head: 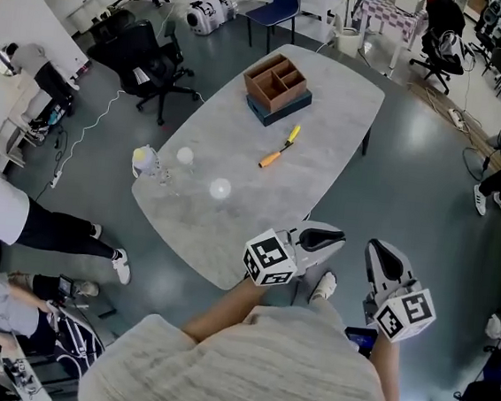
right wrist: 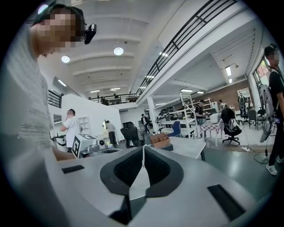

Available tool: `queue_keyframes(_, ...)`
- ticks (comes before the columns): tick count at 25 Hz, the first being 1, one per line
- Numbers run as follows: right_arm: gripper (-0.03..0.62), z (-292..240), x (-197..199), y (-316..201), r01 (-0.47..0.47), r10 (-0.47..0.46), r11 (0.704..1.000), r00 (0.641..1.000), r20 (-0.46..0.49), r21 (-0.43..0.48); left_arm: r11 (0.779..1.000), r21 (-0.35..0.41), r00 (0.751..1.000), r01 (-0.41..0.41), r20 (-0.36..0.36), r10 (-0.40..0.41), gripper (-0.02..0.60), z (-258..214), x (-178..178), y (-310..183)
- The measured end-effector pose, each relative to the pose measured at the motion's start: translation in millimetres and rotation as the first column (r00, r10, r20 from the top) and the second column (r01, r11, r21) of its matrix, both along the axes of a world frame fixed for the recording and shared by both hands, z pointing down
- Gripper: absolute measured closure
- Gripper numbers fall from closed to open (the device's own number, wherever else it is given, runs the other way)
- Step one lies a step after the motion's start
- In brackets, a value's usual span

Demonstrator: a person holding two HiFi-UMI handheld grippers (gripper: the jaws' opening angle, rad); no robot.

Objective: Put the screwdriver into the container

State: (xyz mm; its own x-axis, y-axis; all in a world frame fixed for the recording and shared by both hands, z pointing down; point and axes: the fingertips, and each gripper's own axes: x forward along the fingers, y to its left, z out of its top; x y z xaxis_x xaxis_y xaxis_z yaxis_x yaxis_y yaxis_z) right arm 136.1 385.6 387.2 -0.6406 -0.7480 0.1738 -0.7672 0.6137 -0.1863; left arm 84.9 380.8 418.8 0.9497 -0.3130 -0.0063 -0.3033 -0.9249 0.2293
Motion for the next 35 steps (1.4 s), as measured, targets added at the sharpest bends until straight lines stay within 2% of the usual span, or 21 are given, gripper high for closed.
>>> queue_keyframes(7,0.580,-15.2,69.6,-71.8,0.056,-0.056,0.998,0.998,-0.010,0.007,0.997,0.040,0.998,0.062,-0.007,-0.061,0.535,-18.6,64.1,-85.4)
queue_keyframes(14,0.580,-14.2,102.3,-121.2,0.148,-0.148,0.989,0.989,-0.003,0.005,0.986,0.050,0.987,0.161,-0.016,-0.160,0.535,-18.6,102.5,-133.3)
queue_keyframes(24,0.580,0.2,112.6,-194.4,0.217,-0.216,0.976,0.976,0.018,-0.030,0.973,0.010,0.973,0.232,0.003,-0.232,0.535,-0.2,110.2,-195.0)
queue_keyframes(35,0.580,-2.1,95.6,-351.5,0.291,-0.291,0.956,0.957,0.019,-0.031,0.959,0.015,0.959,0.283,0.000,-0.283,0.535,-0.4,100.6,-349.4)
